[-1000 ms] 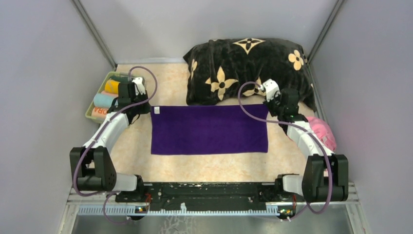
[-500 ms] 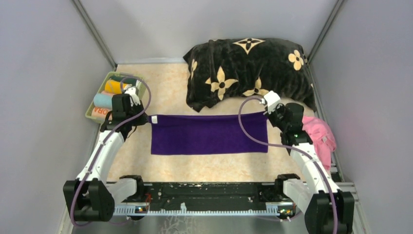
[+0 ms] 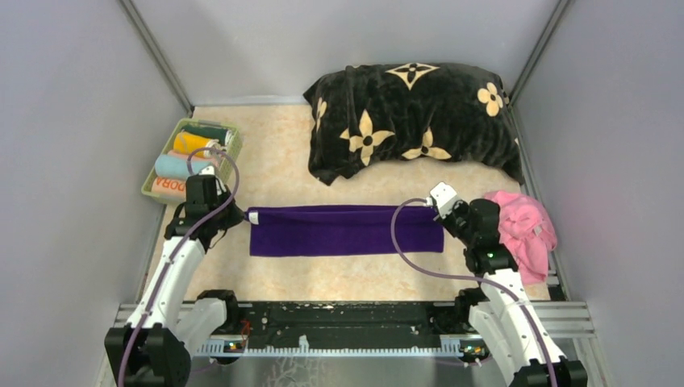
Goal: Roll the towels
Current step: Fold the towel at the center of the board.
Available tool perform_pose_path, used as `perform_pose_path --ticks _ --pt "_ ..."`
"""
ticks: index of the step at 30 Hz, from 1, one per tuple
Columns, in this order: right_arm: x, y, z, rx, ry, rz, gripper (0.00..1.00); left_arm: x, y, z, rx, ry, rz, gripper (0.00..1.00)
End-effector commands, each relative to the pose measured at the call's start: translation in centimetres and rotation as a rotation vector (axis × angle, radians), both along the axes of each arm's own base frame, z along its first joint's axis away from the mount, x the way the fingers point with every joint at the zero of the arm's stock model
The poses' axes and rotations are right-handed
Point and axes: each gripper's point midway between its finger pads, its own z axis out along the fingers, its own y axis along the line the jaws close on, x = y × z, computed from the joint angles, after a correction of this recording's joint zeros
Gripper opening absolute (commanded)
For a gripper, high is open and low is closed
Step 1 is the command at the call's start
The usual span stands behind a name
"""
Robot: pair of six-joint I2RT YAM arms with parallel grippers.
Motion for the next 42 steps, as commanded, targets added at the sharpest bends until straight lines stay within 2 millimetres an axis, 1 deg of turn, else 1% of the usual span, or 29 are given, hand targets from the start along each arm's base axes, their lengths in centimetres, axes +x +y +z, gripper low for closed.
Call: perform_pose_path --ticks 1,4,11,14,15,18,21,28,30,31,33,35,36,38,40,42 --pt "-0.7 0.8 -0.3 -0.06 -0.004 0.072 0.0 -0.7 0.6 0.2 -0.041 -0.049 0.109 0.0" --pt "-1.1 0.6 -0.5 -0.087 0.015 0.085 0.0 -1.2 0.5 -0.1 -0.07 -0.054 0.139 0.0" --pt "-1.9 0.3 -1.6 -0.168 0.053 0.117 0.0 -2.6 0.4 -1.7 -0.132 -0.04 0.216 0.0" --pt "-2.1 -0.3 -2.0 -0.231 0.066 0.117 0.0 -2.9 0.2 -1.8 -0.167 -0.045 0.248 0.0" --pt "-2.4 -0.3 -2.3 -0.256 0.077 0.132 0.0 -3.1 0.2 -2.1 -0.177 -0.044 0.262 0.0" --pt "-3.0 0.1 -3.1 -0.277 0.095 0.172 0.0 -3.7 0.2 -3.1 -0.208 -0.036 0.307 0.0" --pt "-3.3 0.6 -3.5 -0.271 0.108 0.2 0.0 -4.2 0.0 -3.7 -0.244 -0.035 0.336 0.0" --pt "-3.9 0.8 -4.4 -0.315 0.13 0.243 0.0 -4.9 1.1 -3.8 -0.255 -0.069 0.438 0.0" --pt "-4.2 1.0 -4.6 -0.318 0.134 0.259 0.02 -5.1 1.1 -4.0 -0.263 -0.075 0.448 0.09" --pt "-4.3 1.1 -4.6 -0.321 0.132 0.264 0.06 -5.2 1.1 -4.0 -0.269 -0.078 0.454 0.14" --pt "-4.3 1.0 -4.4 -0.329 0.12 0.263 0.14 -5.2 1.1 -3.9 -0.284 -0.089 0.462 0.23" --pt "-4.3 0.9 -4.0 -0.347 0.101 0.262 0.26 -5.2 1.1 -3.5 -0.29 -0.104 0.465 0.34" --pt "-4.2 0.8 -3.6 -0.353 0.083 0.256 0.32 -5.3 1.2 -3.1 -0.293 -0.114 0.471 0.39" --pt "-4.1 0.6 -3.1 -0.364 0.059 0.244 0.4 -5.3 1.4 -2.4 -0.293 -0.14 0.484 0.44" --pt "-4.0 0.6 -2.2 -0.363 0.022 0.236 0.44 -5.3 1.6 -1.3 -0.295 -0.181 0.487 0.48" --pt "-3.7 0.4 -0.5 -0.345 -0.035 0.205 0.46 -5.1 1.6 -0.1 -0.289 -0.224 0.46 0.53"
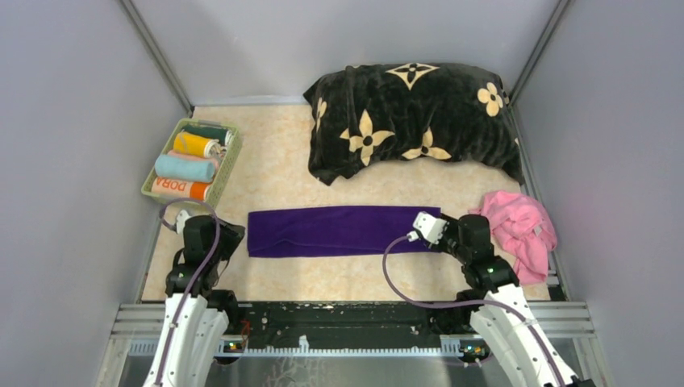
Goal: Roll the towels
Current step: Fold the towel at the center of the board.
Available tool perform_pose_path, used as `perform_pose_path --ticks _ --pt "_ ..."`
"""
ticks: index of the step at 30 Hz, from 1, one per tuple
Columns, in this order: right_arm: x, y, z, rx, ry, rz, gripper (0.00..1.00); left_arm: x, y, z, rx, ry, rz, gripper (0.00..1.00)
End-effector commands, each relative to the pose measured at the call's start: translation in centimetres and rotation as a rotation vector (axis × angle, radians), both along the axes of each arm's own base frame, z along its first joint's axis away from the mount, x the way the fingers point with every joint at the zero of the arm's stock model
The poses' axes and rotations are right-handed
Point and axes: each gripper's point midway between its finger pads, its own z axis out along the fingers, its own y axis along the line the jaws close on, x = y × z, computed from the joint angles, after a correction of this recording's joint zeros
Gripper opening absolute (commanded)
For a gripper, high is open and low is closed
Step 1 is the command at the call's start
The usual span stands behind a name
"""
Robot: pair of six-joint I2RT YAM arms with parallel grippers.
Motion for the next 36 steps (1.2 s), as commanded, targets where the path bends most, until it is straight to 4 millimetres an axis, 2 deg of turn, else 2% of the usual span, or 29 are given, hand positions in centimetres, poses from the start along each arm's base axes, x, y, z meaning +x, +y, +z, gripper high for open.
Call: perform_pose_path --ticks 1,5,8,11,13,15,17,21,23,30,36 --pt "1.1 0.0 4.1 0.024 -0.151 -0.015 0.47 0.4 0.5 3.0 0.028 -0.093 0.009 0.55" --pt "1.3 0.2 7.7 0.137 -0.246 -0.075 0.53 1.1 -0.3 4.4 0.048 -0.137 -0.073 0.6" --pt "1.8 1.0 11.4 0.357 -0.294 -0.169 0.62 2.1 -1.7 4.6 0.04 -0.116 -0.174 0.62" --pt "2.4 2.7 14.0 0.585 -0.26 -0.225 0.63 3.2 -3.1 4.3 0.018 -0.06 -0.263 0.63" --pt "3.3 3.5 15.1 0.741 -0.212 -0.304 0.63 4.1 -3.6 4.0 0.012 -0.027 -0.306 0.64" --pt "4.3 4.0 15.2 0.861 -0.14 -0.41 0.63 5.0 -3.9 3.6 0.021 -0.006 -0.337 0.64" --pt "5.5 4.7 13.7 0.908 -0.03 -0.5 0.63 5.8 -3.9 2.9 0.03 0.019 -0.359 0.65" --pt "7.2 6.8 11.1 0.943 0.155 -0.561 0.63 7.6 -4.4 2.2 0.026 0.035 -0.392 0.65" --pt "8.2 7.0 9.5 0.945 0.206 -0.625 0.63 8.3 -4.5 1.5 0.022 0.052 -0.4 0.64" --pt "10.3 5.7 3.0 0.975 0.332 -0.827 0.62 10.2 -4.4 -1.5 0.037 0.137 -0.418 0.63" --pt "11.0 4.4 -0.9 1.0 0.416 -0.946 0.61 11.5 -4.3 -3.6 0.042 0.198 -0.429 0.62"
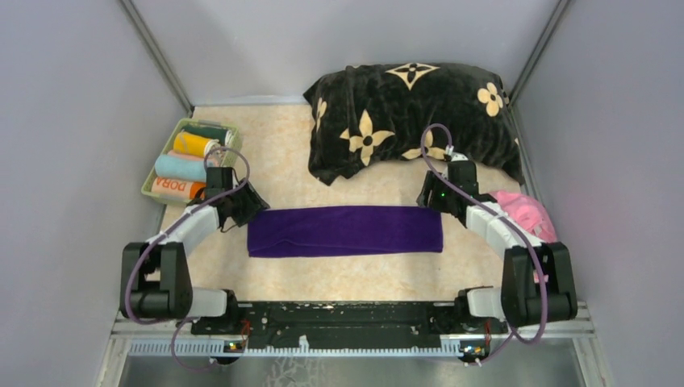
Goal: Roll the towels
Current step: Fold the towel at the center of the board.
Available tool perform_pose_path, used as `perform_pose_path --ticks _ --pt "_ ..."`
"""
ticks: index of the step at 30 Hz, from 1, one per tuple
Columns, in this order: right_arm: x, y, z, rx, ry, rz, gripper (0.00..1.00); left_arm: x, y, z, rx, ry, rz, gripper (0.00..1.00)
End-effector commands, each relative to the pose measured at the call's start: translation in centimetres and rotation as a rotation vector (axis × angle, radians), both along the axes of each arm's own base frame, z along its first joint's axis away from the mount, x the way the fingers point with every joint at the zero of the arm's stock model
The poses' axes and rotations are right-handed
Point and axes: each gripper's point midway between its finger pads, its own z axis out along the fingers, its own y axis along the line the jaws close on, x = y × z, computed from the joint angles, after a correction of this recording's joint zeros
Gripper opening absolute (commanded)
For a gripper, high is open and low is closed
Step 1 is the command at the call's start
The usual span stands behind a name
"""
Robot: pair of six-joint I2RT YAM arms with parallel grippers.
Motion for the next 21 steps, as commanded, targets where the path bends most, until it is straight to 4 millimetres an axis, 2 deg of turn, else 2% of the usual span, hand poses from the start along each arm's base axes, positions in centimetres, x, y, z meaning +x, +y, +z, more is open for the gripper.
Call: perform_pose_path --ticks 1,5,9,13,16,19,21 --pt "1.7 0.3 -0.9 0.085 0.005 -0.047 0.6 2.4 -0.2 0.2 0.011 -0.032 -0.034 0.62" --pt "1.7 0.2 -2.6 0.092 0.072 -0.078 0.59 2.9 -0.6 -0.8 -0.006 -0.009 -0.045 0.61" --pt "2.2 -1.3 -4.3 0.083 0.117 -0.156 0.59 3.8 -0.5 -1.6 0.001 0.011 -0.047 0.61" --pt "3.8 -2.5 -5.1 0.086 0.115 -0.208 0.57 5.6 -0.7 -1.8 -0.001 0.009 -0.055 0.61" --pt "5.6 -3.1 -4.3 0.061 0.088 -0.213 0.57 7.2 -0.8 -1.3 -0.001 -0.01 -0.064 0.62" --pt "7.1 -2.6 -2.0 0.066 0.044 -0.163 0.53 8.0 -1.0 0.3 -0.01 -0.043 -0.071 0.62" --pt "7.2 -2.5 -0.3 0.071 0.016 -0.148 0.53 7.7 -0.8 2.0 0.005 -0.073 -0.07 0.62"
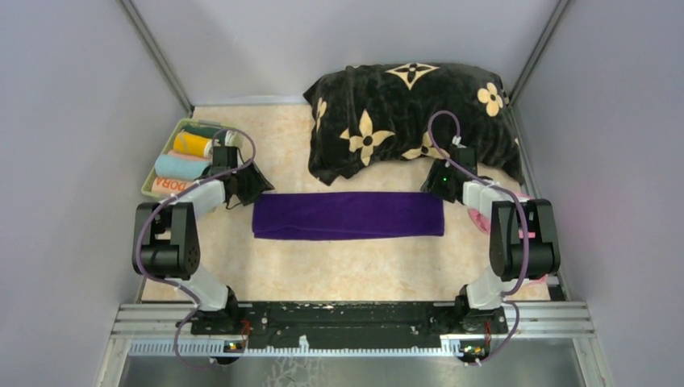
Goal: Roll the towels
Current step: Fold the towel at the center of the board.
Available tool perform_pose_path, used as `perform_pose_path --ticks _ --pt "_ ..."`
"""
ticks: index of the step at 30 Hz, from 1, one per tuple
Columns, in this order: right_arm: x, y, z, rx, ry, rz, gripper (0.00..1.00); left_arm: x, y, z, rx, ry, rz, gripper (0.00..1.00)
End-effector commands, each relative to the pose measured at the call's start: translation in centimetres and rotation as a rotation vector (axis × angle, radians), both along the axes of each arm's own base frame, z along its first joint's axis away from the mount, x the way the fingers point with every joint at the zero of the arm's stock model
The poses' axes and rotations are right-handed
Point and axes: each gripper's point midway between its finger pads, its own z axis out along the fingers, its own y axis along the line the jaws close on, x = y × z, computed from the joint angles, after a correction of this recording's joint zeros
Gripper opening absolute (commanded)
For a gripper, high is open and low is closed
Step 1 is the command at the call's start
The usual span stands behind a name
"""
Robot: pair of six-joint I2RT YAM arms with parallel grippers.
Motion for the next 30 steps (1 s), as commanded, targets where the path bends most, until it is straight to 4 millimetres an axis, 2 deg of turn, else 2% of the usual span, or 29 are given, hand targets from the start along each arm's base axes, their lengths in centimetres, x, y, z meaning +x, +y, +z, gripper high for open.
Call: perform_pose_path --ticks 1,5,9,14,18,22,30 --pt "1.6 -0.3 4.3 -0.025 -0.099 0.021 0.53 0.2 0.3 3.5 0.032 -0.077 -0.016 0.63" --pt "-0.9 -1.1 5.5 -0.052 -0.113 0.0 0.53 -2.7 1.7 4.8 0.092 -0.083 0.024 0.64" --pt "-3.8 -2.0 6.1 -0.084 -0.09 -0.039 0.53 -6.4 2.4 4.6 0.116 -0.05 0.05 0.63" --pt "-7.2 -3.1 5.7 -0.112 -0.036 -0.098 0.51 -9.7 2.2 4.3 0.085 -0.032 0.073 0.61" --pt "-9.6 -3.3 4.0 -0.11 0.031 -0.116 0.46 -11.4 1.6 3.1 0.038 -0.006 0.095 0.59" --pt "-11.1 -3.4 2.2 -0.106 0.088 -0.134 0.41 -12.4 1.5 1.6 0.019 0.032 0.117 0.57" --pt "-11.0 -2.2 0.3 -0.027 0.104 -0.151 0.33 -11.8 1.1 1.5 -0.006 0.021 0.119 0.55"
